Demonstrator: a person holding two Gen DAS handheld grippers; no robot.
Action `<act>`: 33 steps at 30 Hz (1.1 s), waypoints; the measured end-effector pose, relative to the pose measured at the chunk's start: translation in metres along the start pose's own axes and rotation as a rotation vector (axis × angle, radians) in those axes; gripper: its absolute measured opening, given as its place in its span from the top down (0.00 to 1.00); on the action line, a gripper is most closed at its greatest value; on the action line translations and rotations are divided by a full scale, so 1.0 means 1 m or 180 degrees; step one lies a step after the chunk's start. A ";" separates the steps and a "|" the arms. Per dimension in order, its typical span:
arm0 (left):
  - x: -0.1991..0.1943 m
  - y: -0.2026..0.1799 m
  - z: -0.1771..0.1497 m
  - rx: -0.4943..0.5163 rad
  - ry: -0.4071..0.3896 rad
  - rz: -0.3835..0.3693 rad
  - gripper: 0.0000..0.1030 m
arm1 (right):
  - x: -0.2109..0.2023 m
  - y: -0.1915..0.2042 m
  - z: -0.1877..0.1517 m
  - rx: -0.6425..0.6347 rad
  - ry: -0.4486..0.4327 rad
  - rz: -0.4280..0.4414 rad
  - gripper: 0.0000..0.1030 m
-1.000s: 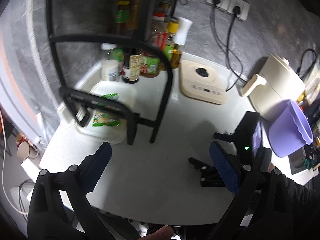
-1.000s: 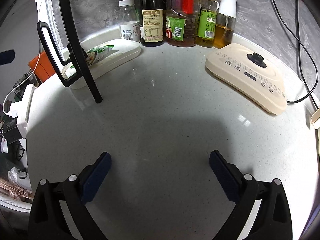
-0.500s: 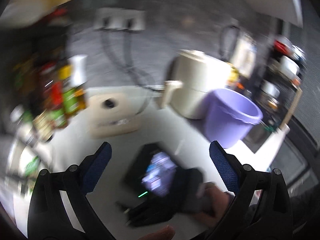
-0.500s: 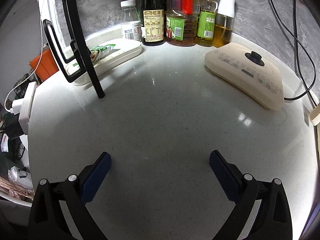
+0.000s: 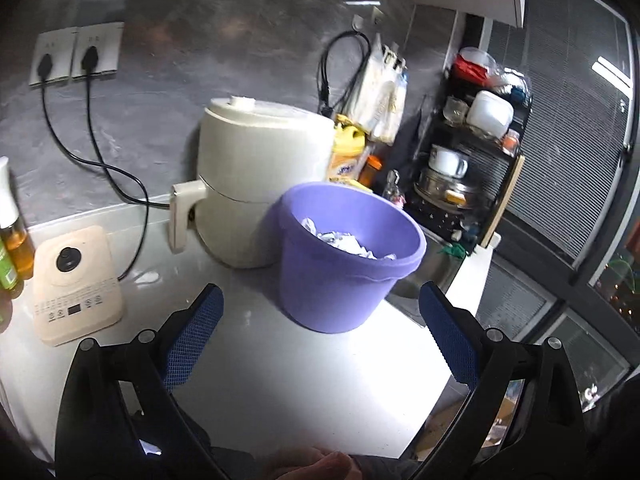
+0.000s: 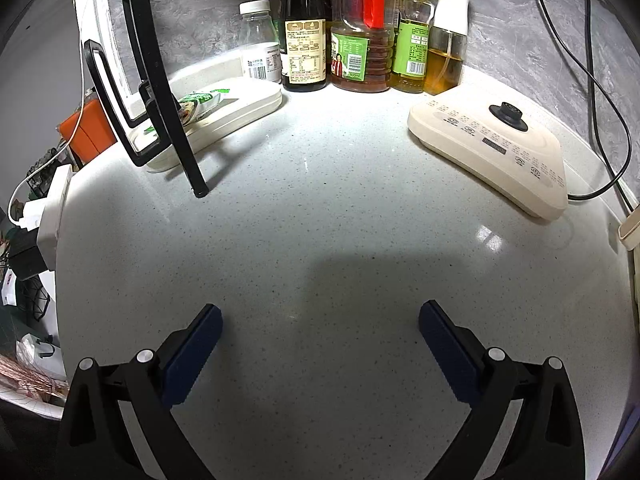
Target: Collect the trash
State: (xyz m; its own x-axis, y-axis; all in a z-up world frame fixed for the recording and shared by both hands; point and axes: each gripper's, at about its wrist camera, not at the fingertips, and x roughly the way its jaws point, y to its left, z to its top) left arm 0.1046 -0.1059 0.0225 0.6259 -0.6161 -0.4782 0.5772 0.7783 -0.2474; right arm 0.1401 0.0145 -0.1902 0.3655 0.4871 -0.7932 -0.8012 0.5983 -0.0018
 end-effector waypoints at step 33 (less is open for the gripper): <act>-0.012 0.001 0.031 -0.0630 -0.0459 0.1124 0.06 | -0.001 0.000 0.000 -0.0001 0.0001 0.0000 0.07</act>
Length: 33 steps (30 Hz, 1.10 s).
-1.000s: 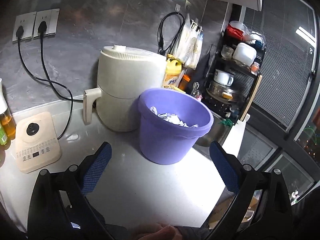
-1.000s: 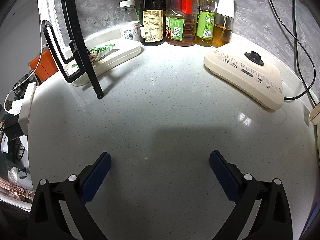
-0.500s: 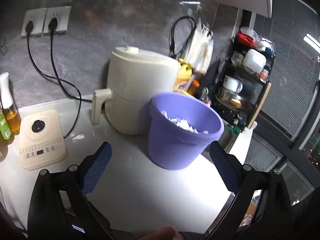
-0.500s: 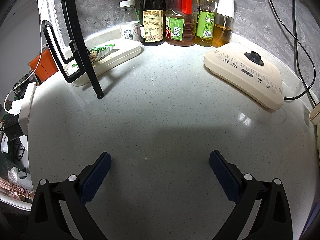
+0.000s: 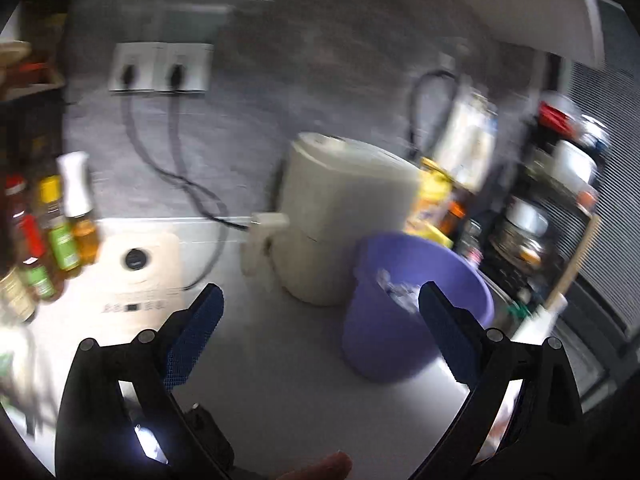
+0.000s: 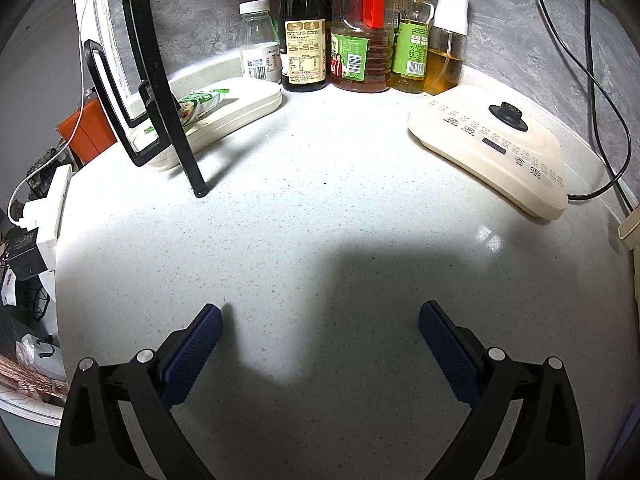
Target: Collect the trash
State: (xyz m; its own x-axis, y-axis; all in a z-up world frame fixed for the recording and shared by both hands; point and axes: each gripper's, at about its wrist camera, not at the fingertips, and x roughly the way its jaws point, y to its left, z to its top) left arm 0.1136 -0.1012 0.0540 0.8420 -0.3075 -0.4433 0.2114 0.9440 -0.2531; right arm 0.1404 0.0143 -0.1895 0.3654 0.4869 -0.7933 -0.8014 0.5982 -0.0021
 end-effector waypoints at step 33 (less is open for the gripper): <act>-0.066 0.096 -0.031 -0.0247 -0.0101 0.0517 0.06 | 0.000 0.000 0.000 0.0001 0.0001 -0.0002 0.07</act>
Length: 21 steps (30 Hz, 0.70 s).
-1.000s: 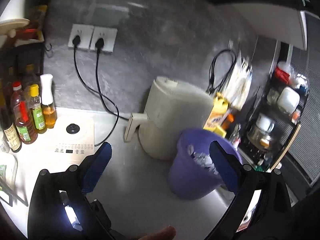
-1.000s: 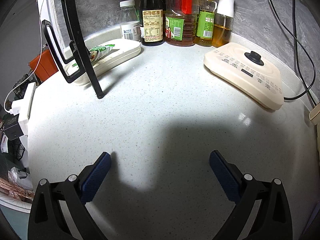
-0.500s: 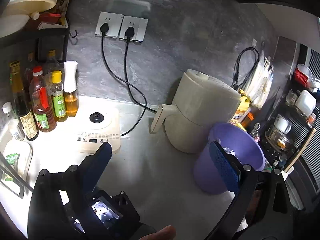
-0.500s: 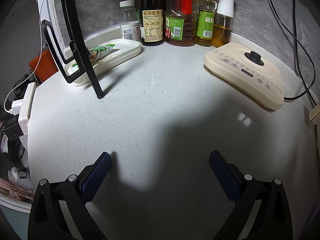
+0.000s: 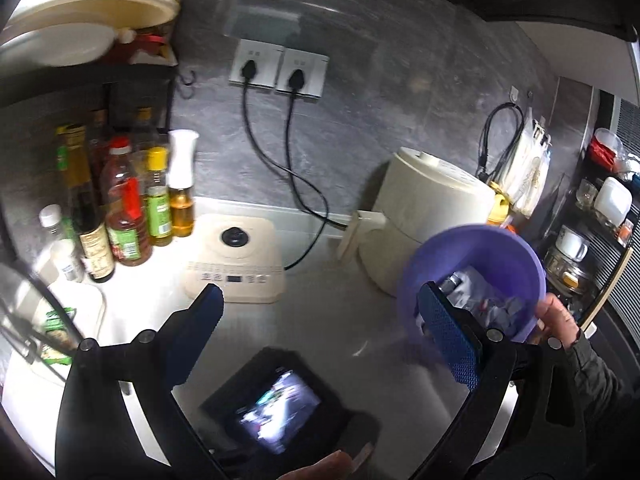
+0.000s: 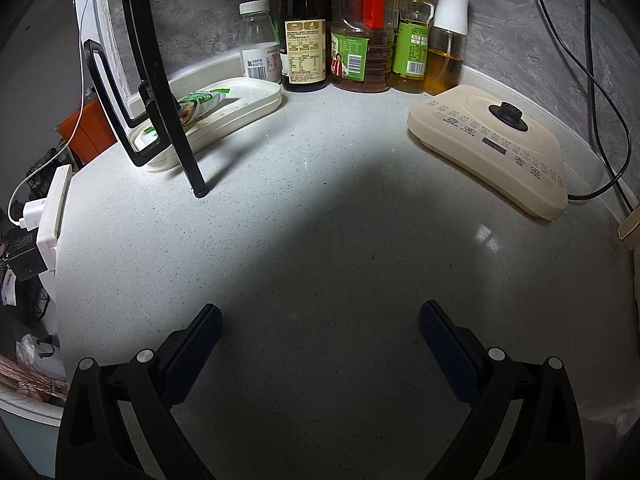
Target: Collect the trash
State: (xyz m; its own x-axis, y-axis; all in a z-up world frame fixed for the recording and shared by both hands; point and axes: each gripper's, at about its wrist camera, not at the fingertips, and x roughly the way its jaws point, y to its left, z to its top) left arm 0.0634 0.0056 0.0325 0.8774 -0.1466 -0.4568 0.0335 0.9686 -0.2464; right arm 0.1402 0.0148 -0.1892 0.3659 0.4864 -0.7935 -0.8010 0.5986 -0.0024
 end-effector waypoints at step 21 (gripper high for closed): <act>-0.036 0.075 -0.038 -0.0402 -0.0095 0.0088 0.06 | 0.000 0.000 0.000 0.0001 0.0000 -0.0001 0.07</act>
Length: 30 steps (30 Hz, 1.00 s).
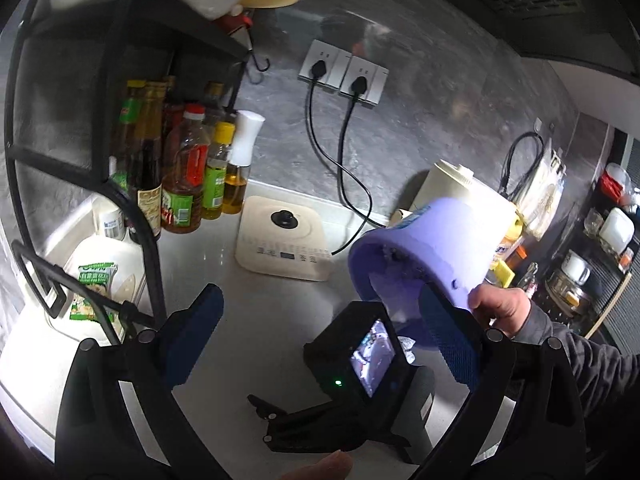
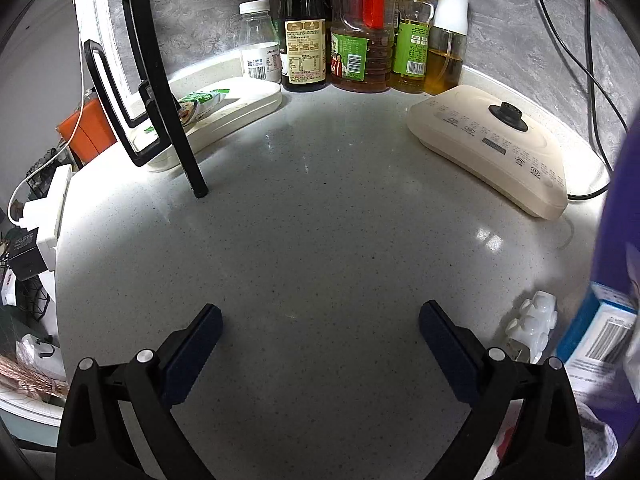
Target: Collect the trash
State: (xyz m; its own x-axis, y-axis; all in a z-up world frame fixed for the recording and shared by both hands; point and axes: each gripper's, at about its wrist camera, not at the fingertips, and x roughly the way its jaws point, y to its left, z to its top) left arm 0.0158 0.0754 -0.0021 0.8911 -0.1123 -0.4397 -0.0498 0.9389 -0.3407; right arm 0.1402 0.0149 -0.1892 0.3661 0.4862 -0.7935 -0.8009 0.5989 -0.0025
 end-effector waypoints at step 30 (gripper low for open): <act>0.027 -0.028 0.028 0.0177 -0.0072 -0.0030 0.06 | 0.000 0.000 0.000 0.0001 0.0000 -0.0001 0.07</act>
State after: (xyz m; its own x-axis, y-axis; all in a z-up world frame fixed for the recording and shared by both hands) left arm 0.0535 0.0555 0.0189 0.9013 -0.1144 -0.4177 -0.0168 0.9545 -0.2976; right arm 0.1405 0.0148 -0.1890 0.3662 0.4860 -0.7935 -0.8007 0.5991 -0.0025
